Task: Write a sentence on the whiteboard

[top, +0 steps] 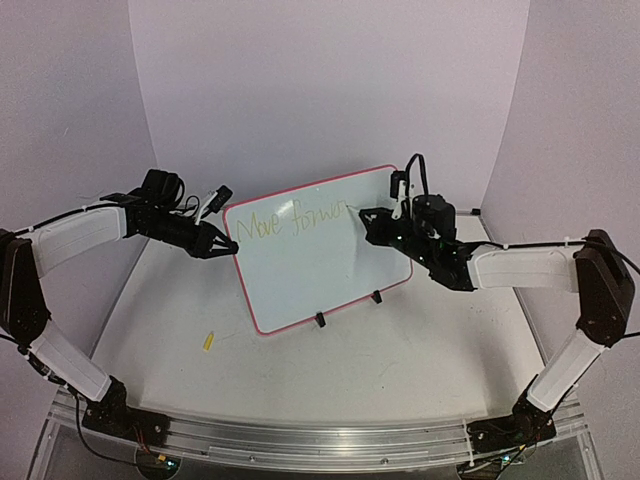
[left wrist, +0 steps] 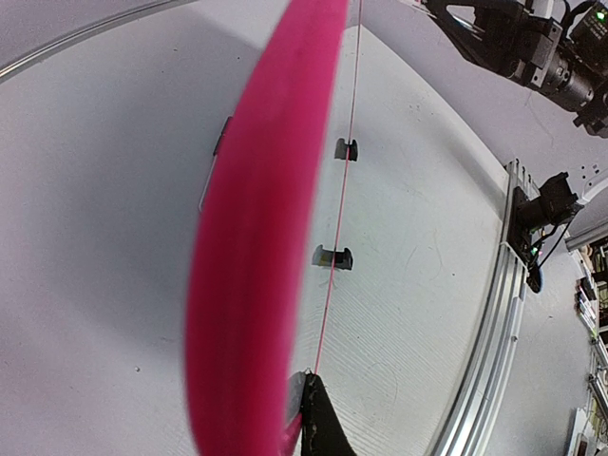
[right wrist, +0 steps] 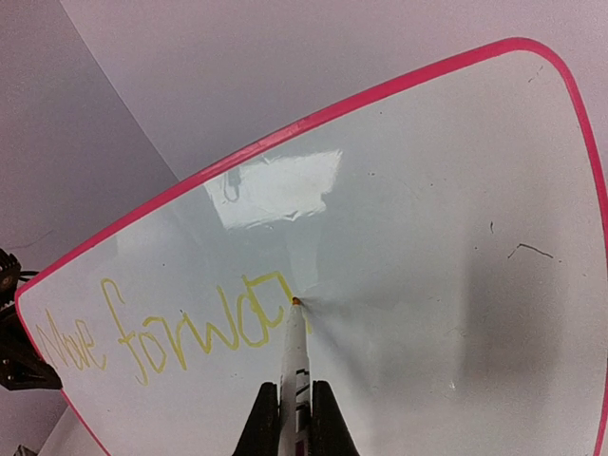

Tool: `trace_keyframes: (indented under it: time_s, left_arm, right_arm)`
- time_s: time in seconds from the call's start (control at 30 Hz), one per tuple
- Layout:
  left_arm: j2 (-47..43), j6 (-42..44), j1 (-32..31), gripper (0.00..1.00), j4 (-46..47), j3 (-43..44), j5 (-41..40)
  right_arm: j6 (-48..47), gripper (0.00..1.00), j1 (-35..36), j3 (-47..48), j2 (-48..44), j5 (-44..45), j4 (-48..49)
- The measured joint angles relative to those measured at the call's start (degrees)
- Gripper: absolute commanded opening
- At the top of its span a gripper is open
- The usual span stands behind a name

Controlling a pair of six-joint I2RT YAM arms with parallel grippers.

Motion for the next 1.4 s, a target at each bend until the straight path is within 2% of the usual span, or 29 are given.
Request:
trace_keyframes:
  time_s: [0.47, 0.77, 1.4]
  left_arm:
    - [0.0, 0.0, 0.0, 0.00, 0.0, 0.0, 0.0]
    - [0.0, 1.0, -0.3, 0.00, 0.0, 0.0, 0.0]
    - [0.0, 0.9, -0.3, 0.00, 0.0, 0.0, 0.0]
  right_arm:
    - [0.4, 0.00, 0.0, 0.1, -0.2, 2.2, 0.4]
    - [0.2, 0.00, -0.1, -3.2, -4.3, 2.8, 1.5]
    - [0.2, 0.00, -1.4, -3.0, -2.1, 3.5, 1.3]
